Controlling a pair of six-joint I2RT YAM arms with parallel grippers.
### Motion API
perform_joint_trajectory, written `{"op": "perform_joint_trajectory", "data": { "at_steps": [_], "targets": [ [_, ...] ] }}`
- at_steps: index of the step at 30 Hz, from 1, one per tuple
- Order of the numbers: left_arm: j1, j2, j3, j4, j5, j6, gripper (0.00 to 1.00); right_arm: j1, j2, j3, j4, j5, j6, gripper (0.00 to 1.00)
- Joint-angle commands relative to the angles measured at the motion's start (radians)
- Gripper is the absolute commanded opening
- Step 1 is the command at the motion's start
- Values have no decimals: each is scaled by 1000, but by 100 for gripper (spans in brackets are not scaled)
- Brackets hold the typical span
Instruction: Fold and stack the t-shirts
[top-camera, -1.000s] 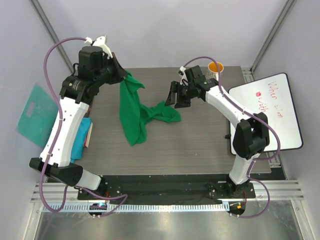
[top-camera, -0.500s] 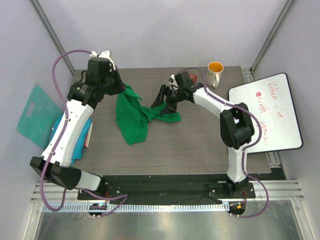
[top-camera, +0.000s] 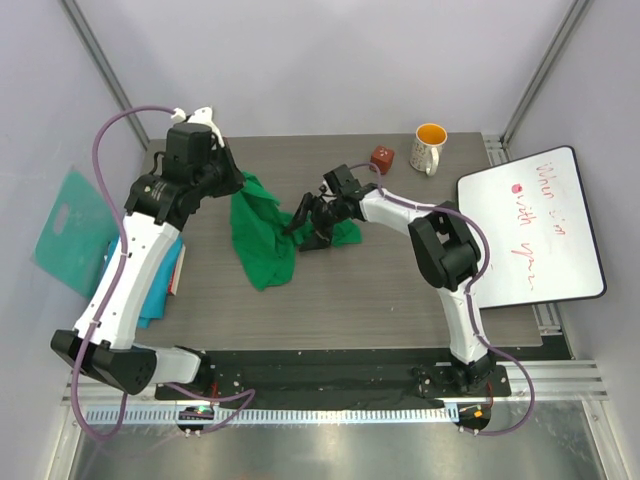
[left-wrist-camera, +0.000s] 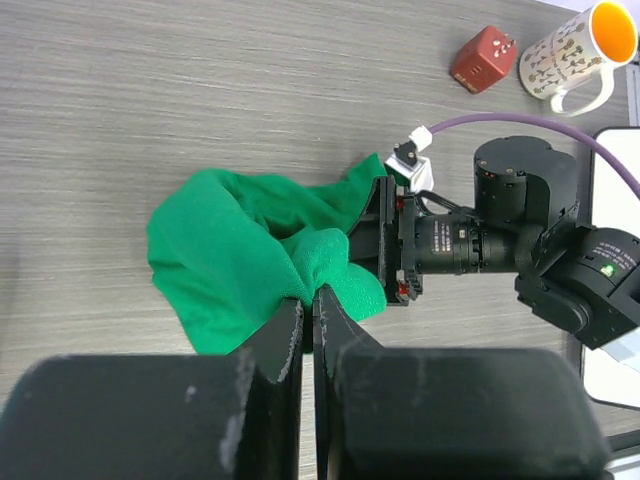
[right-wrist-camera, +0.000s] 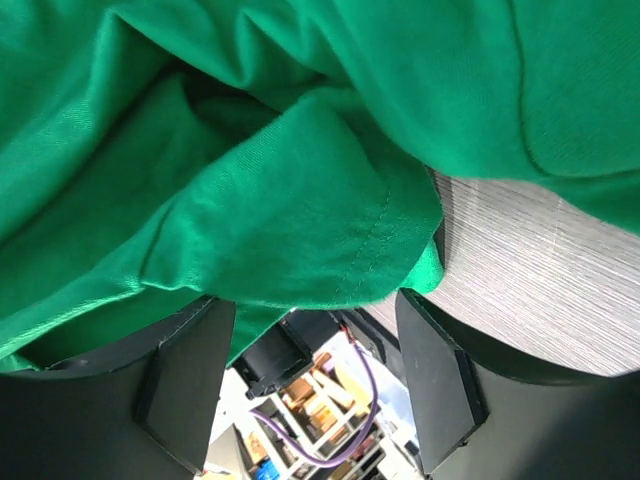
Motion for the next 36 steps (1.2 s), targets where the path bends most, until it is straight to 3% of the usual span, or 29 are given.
{"op": "perform_joint_trajectory", "data": {
  "at_steps": [1,3,10,13,17,28,36],
  "targets": [
    [5,-37,-23,38,-23,16,0,1,13,58,17,-26,44,68],
    [5,-37,-30,39,-23,18,0,10,32,72,17,-16,41,55],
    [5,-40,-43,48,-15,19,0,13,36,97,-1,38,-6,38],
    [5,-43,-46,48,-17,19,0,13,27,115,-17,58,-37,1],
    [7,-46,-44,48,-29,24,0,13,13,173,-87,87,-109,1],
    [38,-34,11,30,-112,18,0,-24,-30,573,-471,238,-390,1],
    [42,-11,172,-2,-175,59,0,-103,-109,825,-529,229,-415,1]
  ]
}}
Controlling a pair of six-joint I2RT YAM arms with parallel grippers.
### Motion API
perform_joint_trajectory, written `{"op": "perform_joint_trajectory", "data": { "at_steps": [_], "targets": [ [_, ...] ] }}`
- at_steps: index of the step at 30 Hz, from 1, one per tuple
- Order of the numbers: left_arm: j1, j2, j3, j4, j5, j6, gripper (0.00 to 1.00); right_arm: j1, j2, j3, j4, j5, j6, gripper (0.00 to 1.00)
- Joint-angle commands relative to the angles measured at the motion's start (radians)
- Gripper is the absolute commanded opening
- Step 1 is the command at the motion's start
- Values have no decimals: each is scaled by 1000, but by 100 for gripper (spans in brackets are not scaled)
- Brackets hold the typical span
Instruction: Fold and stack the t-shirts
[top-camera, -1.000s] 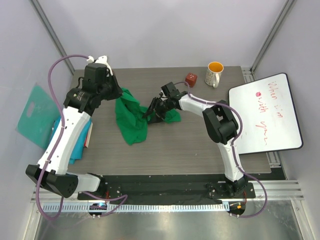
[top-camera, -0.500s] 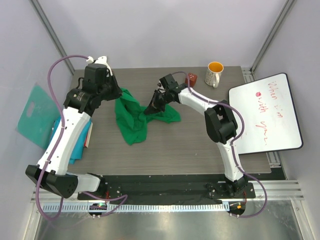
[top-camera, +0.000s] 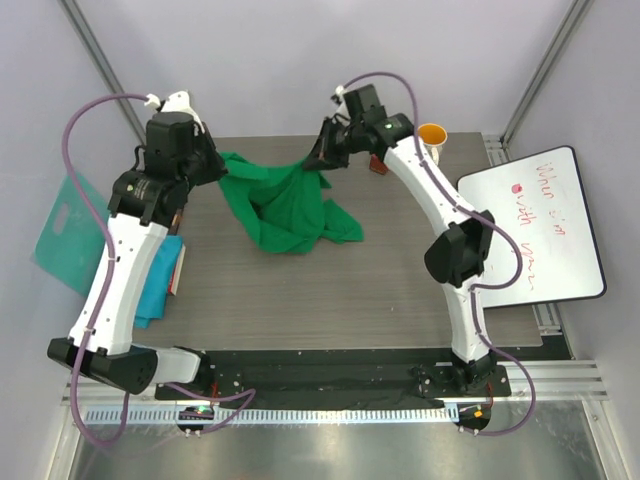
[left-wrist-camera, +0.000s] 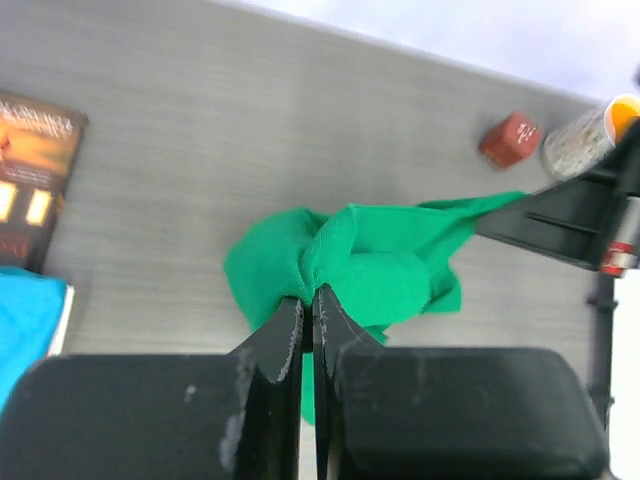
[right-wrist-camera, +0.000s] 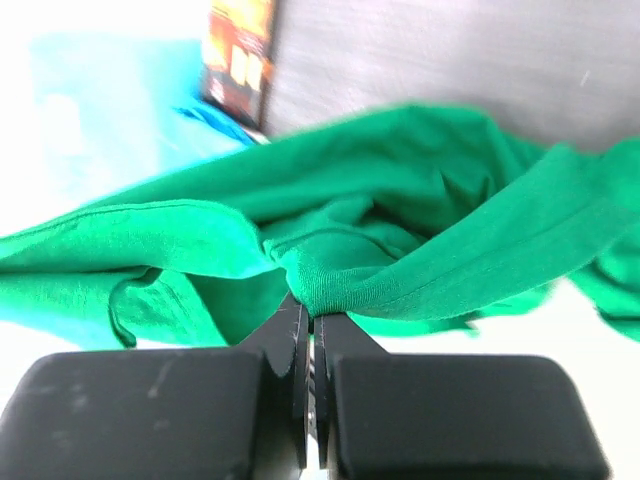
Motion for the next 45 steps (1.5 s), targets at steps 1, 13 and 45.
{"op": "perform_joint_trajectory", "data": {
  "at_steps": [1,13,45],
  "targets": [
    [3,-7,133,13,-74,39,0,-49,-142,126,-35,-1,-38,1],
    [4,-111,221,13,-124,79,0,-75,-394,138,74,54,-112,1],
    [95,41,-190,-35,23,19,0,-8,104,-20,-248,66,-175,1]
  ]
}}
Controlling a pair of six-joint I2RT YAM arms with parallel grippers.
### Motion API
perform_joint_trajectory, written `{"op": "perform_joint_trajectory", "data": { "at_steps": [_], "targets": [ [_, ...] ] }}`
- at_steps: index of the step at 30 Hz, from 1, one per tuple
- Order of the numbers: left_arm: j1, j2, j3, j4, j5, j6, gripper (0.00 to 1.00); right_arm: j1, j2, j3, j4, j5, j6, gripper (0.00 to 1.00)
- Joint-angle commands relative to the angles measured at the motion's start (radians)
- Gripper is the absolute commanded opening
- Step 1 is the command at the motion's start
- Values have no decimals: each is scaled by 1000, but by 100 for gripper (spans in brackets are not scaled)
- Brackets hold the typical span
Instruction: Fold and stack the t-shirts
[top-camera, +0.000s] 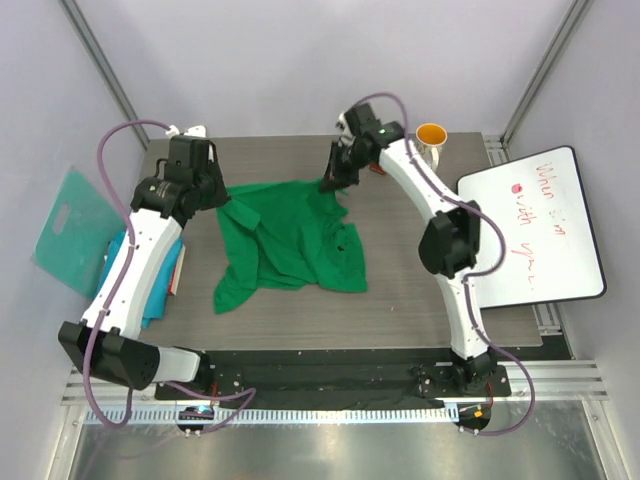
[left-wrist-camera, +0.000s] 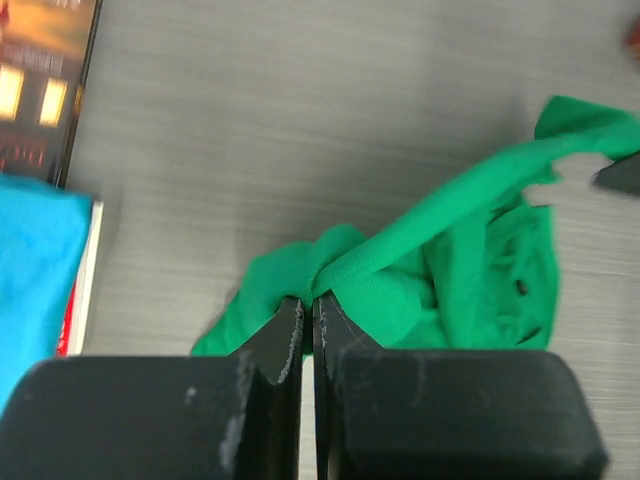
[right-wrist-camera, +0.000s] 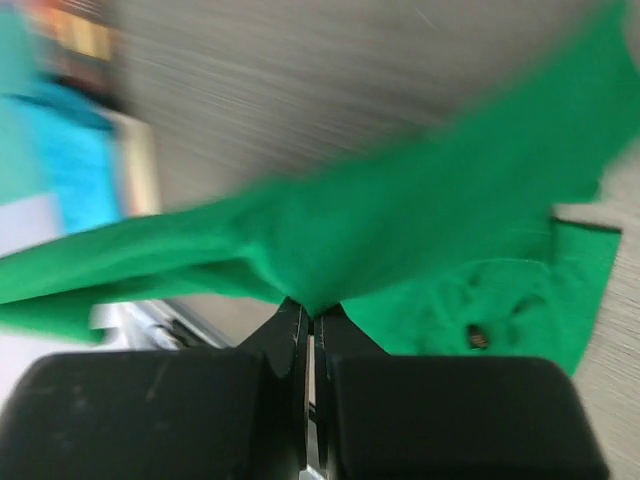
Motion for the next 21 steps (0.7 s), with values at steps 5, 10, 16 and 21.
{"op": "perform_joint_trajectory", "data": {
  "at_steps": [5,10,16,21],
  "targets": [
    [106,124,43,-110,36,-7,0,96,190,-25,-108,32,-24,1],
    [128,167,38,-112,63,13,0,112,222,40,-41,73,-6,1],
    [138,204,33,-146,16,19,0,112,207,61,-8,3,22,1],
    [180,251,33,-143,26,19,0,108,193,37,32,-44,22,30]
  ]
}}
